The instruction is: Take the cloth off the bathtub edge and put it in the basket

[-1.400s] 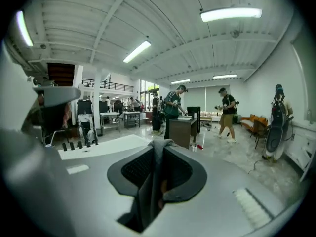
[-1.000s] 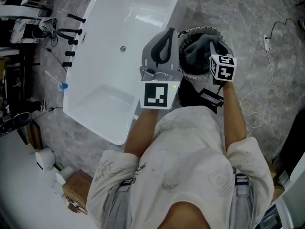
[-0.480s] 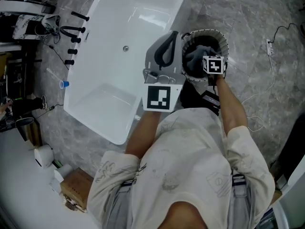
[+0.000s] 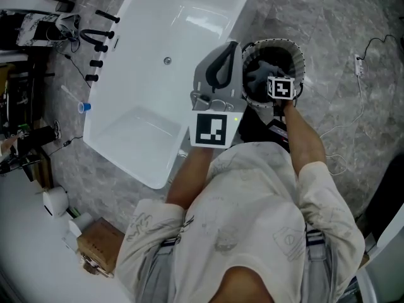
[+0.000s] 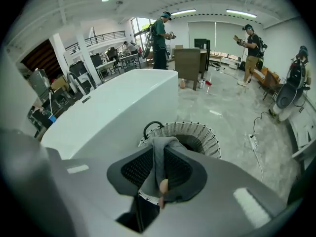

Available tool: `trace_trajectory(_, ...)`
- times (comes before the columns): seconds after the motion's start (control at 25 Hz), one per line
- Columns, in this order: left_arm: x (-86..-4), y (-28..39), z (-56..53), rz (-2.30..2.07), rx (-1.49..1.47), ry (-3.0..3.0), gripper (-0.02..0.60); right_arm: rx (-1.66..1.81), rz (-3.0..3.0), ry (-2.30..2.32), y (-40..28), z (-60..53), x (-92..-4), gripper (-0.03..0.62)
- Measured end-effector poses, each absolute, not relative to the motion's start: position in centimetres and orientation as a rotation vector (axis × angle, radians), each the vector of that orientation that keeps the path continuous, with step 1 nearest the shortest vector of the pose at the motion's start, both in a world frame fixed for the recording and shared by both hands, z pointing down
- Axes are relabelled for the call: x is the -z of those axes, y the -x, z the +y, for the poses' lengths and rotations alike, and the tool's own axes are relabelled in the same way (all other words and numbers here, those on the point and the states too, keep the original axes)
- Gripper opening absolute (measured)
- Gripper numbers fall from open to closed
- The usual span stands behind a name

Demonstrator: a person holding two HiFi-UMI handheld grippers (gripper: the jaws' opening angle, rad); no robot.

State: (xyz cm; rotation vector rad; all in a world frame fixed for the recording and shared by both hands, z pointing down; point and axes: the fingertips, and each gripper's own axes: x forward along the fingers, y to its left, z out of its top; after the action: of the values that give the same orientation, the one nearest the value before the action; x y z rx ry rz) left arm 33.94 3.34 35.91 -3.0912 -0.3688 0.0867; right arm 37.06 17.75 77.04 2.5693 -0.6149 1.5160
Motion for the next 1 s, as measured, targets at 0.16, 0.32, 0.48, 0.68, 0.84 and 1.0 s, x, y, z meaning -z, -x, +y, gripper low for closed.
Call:
trace_trajectory(0.16, -35.8, -34.2, 2.5, -0.346, -0.096, 3.099, -0.003, -1.539, -0.604, -2.553, -36.8, 18.0, -77.5, 0.072)
trace_trajectory(0.32, -35.5, -34.5, 2.0, -0.334, -0.121, 3.100, -0.003, -1.566, -0.573, -2.552, -36.8, 18.2, -77.9, 0.084)
trace_trajectory(0.48, -35.6, -34.5, 2.3, -0.346, -0.107, 3.089, -0.003, -1.561, -0.534, -2.570, -36.9, 18.6, -77.7, 0.151)
trace_trajectory(0.68, -35.5, -34.2, 1.9, -0.338, -0.107, 3.093, -0.003, -1.622, -0.567, -2.566, -36.1, 18.4, -78.3, 0.209)
trace_trajectory(0.84, -35.5, -34.2, 1.9, -0.342, -0.106, 3.086, -0.003, -1.639, -0.568, -2.563, -35.8, 18.4, -78.6, 0.212)
trace_trajectory(1.0, -35.4, -34.2, 1.9, -0.345, -0.110, 3.093, -0.003, -1.639, -0.559, -2.590, -35.9, 18.2, -78.3, 0.212)
